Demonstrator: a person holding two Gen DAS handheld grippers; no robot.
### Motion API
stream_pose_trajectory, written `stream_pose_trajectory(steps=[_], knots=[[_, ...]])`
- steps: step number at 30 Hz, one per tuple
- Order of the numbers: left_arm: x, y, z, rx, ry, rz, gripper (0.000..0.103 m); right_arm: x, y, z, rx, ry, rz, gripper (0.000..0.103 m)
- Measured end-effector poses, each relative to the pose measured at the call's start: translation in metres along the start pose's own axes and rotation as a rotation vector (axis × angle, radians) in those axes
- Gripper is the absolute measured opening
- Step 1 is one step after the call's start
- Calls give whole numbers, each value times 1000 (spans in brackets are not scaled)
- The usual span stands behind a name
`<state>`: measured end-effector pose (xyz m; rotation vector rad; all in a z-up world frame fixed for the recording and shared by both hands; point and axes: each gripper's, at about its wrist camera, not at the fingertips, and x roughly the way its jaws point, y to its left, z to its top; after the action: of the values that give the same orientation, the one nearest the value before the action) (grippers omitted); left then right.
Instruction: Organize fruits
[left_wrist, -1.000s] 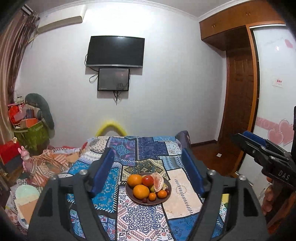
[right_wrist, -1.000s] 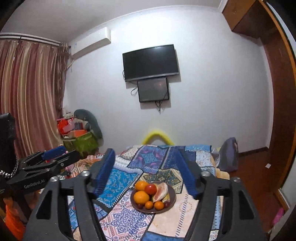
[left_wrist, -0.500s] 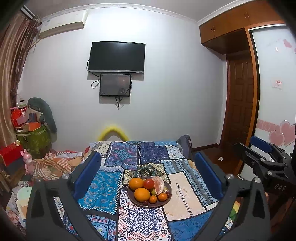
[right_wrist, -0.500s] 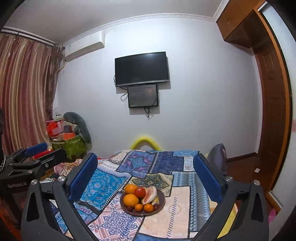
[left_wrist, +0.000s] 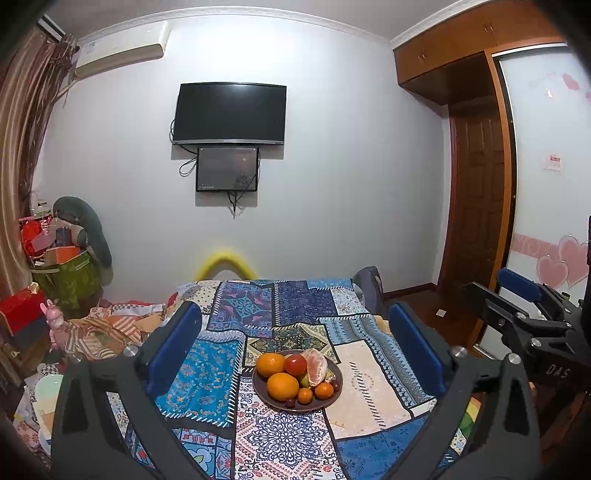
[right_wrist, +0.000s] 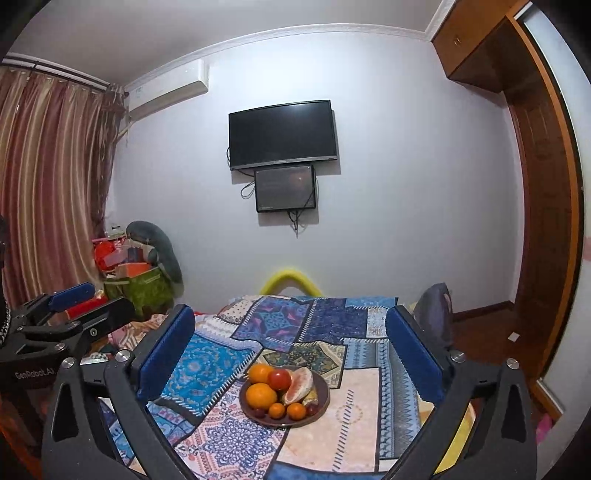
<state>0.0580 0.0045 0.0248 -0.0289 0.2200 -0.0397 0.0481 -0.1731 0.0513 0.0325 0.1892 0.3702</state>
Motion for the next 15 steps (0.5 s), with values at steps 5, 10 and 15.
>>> stream_pose_trajectory(steps=[5, 10, 15], knots=[[1, 0, 0, -2, 5, -1, 103, -1, -1, -1, -3, -3, -10, 103], [0, 1, 0, -1, 5, 0, 103, -3, -2, 0, -4, -2, -16, 103], [0, 0, 1, 0, 4, 1, 103, -4, -2, 1, -6, 1, -18, 103]])
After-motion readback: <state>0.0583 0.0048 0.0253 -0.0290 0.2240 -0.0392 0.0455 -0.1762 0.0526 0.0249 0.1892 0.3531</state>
